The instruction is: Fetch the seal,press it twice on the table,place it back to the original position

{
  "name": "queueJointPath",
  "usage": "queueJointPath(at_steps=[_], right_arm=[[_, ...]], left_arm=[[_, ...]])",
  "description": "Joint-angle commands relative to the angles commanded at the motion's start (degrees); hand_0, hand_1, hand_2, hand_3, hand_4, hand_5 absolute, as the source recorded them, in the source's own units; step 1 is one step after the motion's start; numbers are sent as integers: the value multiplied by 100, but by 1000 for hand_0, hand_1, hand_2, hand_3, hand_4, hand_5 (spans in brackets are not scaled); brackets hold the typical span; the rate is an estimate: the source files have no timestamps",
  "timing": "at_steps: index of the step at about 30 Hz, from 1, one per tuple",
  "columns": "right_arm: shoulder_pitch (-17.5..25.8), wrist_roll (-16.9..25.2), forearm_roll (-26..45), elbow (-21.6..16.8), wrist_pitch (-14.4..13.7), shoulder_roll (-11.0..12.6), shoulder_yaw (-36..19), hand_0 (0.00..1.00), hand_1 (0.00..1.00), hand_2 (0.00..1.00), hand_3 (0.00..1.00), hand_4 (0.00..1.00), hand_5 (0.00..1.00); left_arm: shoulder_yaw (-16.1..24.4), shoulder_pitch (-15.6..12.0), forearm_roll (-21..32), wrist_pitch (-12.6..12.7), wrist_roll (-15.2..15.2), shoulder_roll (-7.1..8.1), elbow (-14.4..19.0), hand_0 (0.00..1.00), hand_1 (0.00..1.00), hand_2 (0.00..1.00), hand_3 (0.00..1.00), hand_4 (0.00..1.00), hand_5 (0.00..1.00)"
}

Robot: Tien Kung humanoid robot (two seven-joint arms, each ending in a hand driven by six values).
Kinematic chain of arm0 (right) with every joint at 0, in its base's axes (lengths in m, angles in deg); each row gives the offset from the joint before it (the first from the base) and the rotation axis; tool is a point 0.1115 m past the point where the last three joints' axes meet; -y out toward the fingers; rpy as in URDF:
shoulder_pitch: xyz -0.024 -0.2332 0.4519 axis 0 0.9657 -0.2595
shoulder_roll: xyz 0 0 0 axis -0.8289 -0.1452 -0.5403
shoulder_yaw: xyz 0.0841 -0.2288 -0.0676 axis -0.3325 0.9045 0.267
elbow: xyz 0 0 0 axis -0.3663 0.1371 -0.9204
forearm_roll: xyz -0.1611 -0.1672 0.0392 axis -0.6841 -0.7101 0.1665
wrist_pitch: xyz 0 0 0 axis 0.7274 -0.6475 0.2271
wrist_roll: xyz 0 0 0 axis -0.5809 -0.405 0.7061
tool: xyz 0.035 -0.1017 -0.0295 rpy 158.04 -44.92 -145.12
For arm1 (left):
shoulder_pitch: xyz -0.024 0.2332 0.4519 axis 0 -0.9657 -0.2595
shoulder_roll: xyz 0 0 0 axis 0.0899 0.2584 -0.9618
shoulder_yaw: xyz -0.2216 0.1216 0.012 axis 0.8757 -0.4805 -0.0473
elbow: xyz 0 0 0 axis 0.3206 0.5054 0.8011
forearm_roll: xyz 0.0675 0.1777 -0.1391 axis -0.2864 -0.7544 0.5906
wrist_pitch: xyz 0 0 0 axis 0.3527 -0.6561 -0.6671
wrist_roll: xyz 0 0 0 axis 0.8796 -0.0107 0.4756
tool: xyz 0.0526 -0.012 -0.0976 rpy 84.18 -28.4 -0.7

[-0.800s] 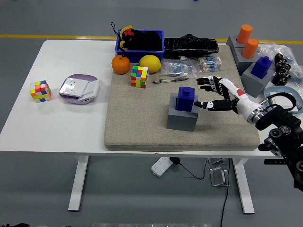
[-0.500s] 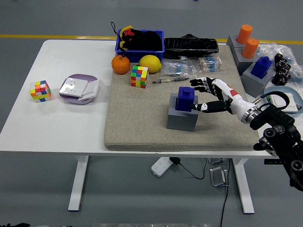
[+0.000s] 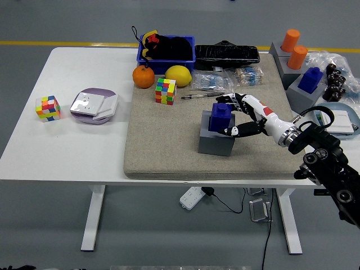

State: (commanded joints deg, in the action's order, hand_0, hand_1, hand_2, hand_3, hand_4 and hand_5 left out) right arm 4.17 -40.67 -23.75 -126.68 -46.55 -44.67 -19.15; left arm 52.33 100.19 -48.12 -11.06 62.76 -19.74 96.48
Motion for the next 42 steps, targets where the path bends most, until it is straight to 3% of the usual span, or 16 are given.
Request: queueJointPath(at_steps=[2, 3, 8, 9, 14, 15, 26, 27, 42], right_arm=[[-14, 16, 2, 9, -25, -7, 36, 816, 732, 728, 768, 934, 2], [-31, 39, -4, 18, -63, -10, 66, 767, 702, 696, 735, 883, 2], [-72, 135, -47, 51, -263, -19, 164, 767, 702, 696, 735, 883, 2], [-77, 160, -59, 60, -329, -20, 181, 708, 599, 581, 637, 783, 2], [-100, 228, -141, 99, -548, -20, 260, 708, 599, 581, 637, 783, 2], [-108, 232, -156, 111, -566, -20, 281, 626, 505, 484, 547, 712, 2], [-165, 299, -98, 181, -688, -39, 488, 609, 495, 472, 532, 708, 2], [-167, 305, -95, 181, -699, -41, 490, 528, 444, 416, 451, 723, 2], [-134, 417, -10, -19, -856, 6, 302, 485, 404, 379, 391, 699, 2]], left_arm=[[0, 3, 4, 0, 0, -2, 0, 820, 816, 788, 835, 804, 407], [0, 7, 3, -1, 1, -5, 1, 820, 816, 788, 834, 805, 407], [0, 12, -4, -1, 4, -4, 0, 820, 816, 788, 834, 805, 407], [0, 12, -2, 0, 2, -3, 0, 820, 816, 788, 835, 806, 408], [0, 3, 0, 1, 5, -2, -2, 820, 816, 788, 835, 806, 408], [0, 2, 1, 1, 5, -3, -2, 820, 817, 788, 835, 806, 408], [0, 6, 15, -3, 1, -12, 1, 820, 817, 788, 834, 806, 405], [0, 6, 12, -4, 2, -10, 2, 820, 817, 790, 835, 806, 406], [0, 3, 23, -1, 4, -14, 0, 820, 817, 791, 835, 807, 408]])
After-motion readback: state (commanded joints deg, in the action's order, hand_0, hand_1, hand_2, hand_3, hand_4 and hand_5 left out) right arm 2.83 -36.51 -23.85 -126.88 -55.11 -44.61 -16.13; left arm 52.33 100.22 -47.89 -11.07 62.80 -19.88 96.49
